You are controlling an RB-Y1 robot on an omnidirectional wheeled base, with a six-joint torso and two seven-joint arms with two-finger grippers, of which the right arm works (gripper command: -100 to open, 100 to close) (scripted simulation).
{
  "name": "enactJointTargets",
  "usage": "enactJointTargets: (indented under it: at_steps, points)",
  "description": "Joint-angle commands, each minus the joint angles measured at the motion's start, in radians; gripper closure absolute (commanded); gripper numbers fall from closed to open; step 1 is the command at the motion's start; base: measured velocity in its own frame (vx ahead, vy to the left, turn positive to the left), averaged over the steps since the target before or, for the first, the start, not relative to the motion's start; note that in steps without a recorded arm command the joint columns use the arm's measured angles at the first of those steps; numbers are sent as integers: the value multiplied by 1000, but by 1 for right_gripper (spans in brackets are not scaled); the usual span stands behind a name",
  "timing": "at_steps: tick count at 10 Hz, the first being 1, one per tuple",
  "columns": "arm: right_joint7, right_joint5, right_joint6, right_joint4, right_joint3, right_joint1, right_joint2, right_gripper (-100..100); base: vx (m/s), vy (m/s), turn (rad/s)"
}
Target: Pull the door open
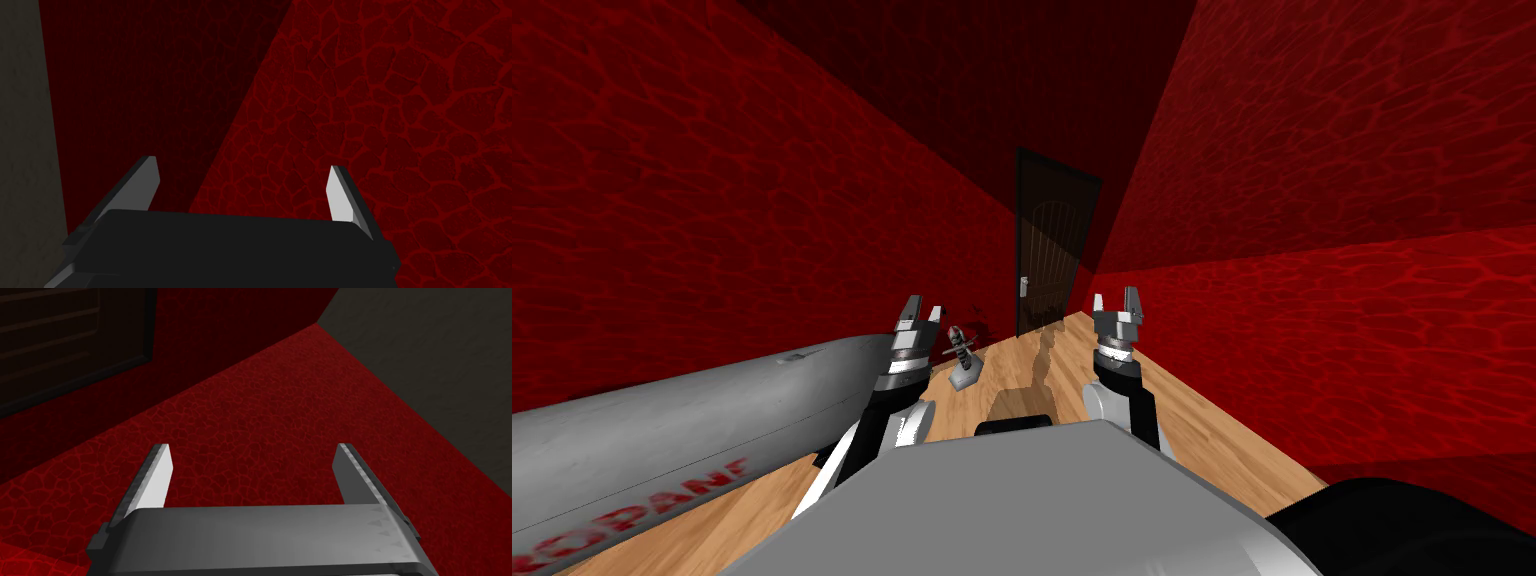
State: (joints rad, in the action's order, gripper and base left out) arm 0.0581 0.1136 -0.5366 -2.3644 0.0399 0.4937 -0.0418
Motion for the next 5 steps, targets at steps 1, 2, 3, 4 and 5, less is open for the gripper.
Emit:
enactJointTargets:
  at_steps: [1, 2, 3, 4, 5]
  points:
    - [20, -16, -2, 40, 1, -21, 15, -100, 54, -8, -21]
    - [27, -21, -2, 53, 2, -28, 20, -100, 79, -1, 10]
    - [40, -31, -3, 80, 3, -42, 29, -100, 97, 5, 0]
    - [50, -39, -4, 99, 3, -52, 35, -100, 100, 21, -6]
    - [60, -46, -5, 118, 4, -62, 41, -100, 86, 13, -7]
